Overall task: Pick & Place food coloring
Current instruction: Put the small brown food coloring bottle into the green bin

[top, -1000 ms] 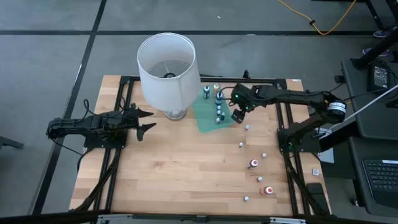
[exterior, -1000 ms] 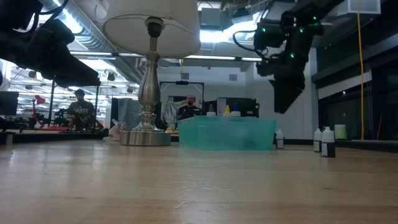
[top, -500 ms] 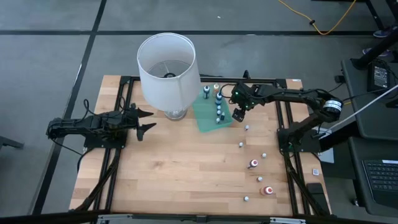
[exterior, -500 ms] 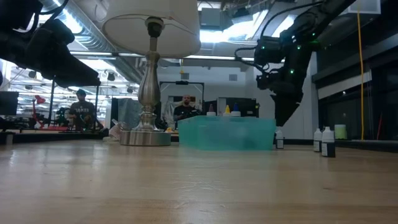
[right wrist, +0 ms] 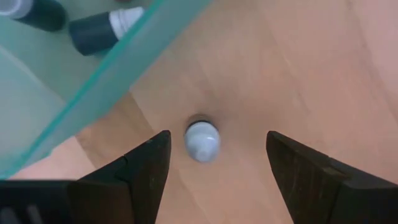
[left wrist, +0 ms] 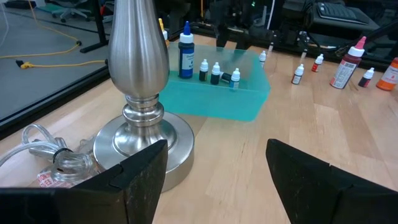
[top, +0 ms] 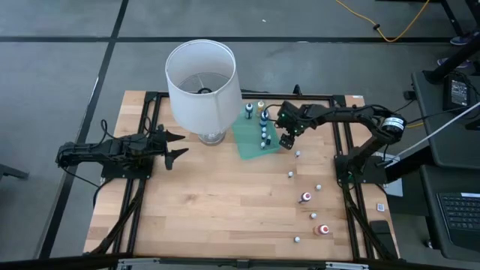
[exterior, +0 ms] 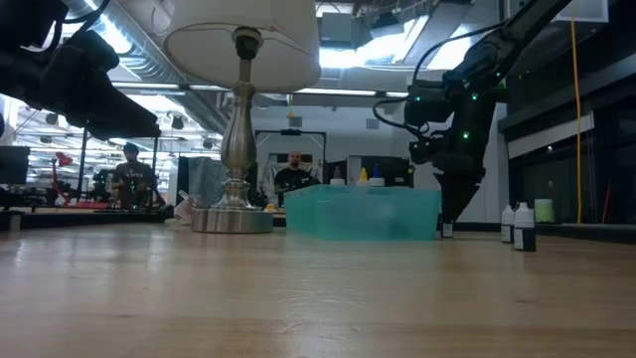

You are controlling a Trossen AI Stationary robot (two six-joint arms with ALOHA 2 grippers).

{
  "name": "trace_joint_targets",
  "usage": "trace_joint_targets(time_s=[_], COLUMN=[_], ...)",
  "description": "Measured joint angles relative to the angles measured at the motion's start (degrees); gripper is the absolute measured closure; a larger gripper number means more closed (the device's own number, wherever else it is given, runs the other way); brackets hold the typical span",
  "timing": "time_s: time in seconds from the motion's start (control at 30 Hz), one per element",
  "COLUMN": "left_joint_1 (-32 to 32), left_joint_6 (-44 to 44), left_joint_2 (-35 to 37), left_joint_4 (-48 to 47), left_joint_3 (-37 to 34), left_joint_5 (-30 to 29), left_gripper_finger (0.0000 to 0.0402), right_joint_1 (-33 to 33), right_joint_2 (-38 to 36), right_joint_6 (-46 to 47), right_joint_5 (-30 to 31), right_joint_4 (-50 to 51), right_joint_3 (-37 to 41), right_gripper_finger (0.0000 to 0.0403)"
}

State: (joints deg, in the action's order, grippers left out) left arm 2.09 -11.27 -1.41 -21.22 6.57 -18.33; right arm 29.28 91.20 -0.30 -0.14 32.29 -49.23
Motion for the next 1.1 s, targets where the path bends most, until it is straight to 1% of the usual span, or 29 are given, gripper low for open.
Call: trace_joint_targets(time_s=[0.17, 0.4, 0.53, 0.77, 0.87, 1.0, 1.1], left_joint_1=[0.0, 0.0, 0.0, 0.0, 0.0, 0.0, 0.0], left_joint_6=[0.0, 0.0, 0.0, 0.0, 0.0, 0.0, 0.0], left_joint_2=[0.0, 0.0, 0.0, 0.0, 0.0, 0.0, 0.0], left_joint_4=[0.0, 0.0, 0.0, 0.0, 0.0, 0.0, 0.0], left_joint_3=[0.0, 0.0, 0.0, 0.0, 0.0, 0.0, 0.0], left_joint_5=[0.0, 0.0, 0.0, 0.0, 0.0, 0.0, 0.0], left_gripper_finger=[0.0136, 0.0133, 0.0133, 0.0136, 0.0134, 0.0133, 0.0134], right_joint_1=[0.0, 0.0, 0.0, 0.0, -0.4, -1.2, -1.9], right_joint_2=[0.0, 0.0, 0.0, -0.3, -1.3, -4.0, -5.4], right_joint_6=[-0.1, 0.0, 0.0, 0.1, 0.1, 0.0, 0.1], right_joint_5=[0.0, 0.0, 0.0, 0.0, 0.1, 2.7, 4.8], right_joint_4=[-0.5, -0.4, -0.4, 0.2, 2.7, 7.4, 12.9], right_joint_3=[0.1, 0.1, 0.1, 0.0, -0.2, -2.5, -5.6], right_gripper_finger=[0.0152, 0.02, 0.0242, 0.034, 0.0345, 0.0345, 0.0334])
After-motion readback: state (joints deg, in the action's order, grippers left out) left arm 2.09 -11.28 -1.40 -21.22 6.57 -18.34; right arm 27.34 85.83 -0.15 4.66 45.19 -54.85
